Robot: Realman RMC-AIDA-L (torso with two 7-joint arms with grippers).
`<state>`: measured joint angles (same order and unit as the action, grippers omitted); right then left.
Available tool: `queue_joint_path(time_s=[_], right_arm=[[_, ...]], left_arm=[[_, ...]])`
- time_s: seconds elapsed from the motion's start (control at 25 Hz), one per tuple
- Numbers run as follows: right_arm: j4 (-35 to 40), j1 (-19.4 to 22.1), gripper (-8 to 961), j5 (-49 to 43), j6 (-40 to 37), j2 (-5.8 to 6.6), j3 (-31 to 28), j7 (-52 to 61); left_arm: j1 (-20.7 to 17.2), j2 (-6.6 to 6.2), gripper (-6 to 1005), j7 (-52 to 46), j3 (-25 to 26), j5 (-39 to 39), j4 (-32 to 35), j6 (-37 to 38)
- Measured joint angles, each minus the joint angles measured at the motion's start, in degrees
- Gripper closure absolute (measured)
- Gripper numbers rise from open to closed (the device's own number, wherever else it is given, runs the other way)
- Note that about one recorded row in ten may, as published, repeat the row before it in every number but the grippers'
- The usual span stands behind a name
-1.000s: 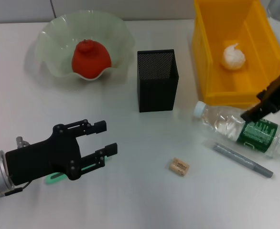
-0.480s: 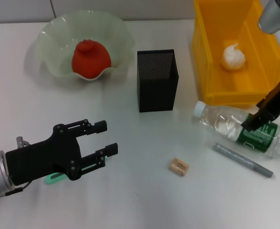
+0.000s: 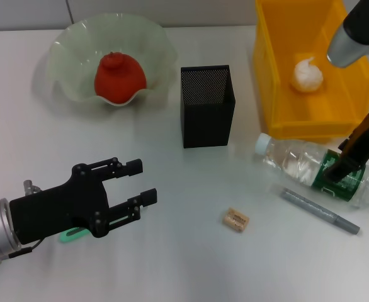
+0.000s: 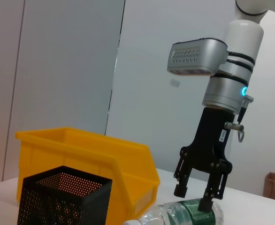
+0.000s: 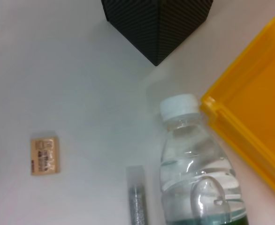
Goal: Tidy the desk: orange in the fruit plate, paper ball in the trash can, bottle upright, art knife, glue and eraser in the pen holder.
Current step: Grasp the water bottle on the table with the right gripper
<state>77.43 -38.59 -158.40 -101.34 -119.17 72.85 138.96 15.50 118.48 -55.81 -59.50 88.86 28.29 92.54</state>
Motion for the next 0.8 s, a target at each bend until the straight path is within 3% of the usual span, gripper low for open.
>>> queue_joint_path(time_s=[0.8], right_arm=[[-9.40, -0.61, 239, -0.51, 9.80, -0.14, 6.37, 0.07]], left_arm=[[0.07, 0.00, 421, 0.00, 0.00, 0.00, -0.08, -0.18]])
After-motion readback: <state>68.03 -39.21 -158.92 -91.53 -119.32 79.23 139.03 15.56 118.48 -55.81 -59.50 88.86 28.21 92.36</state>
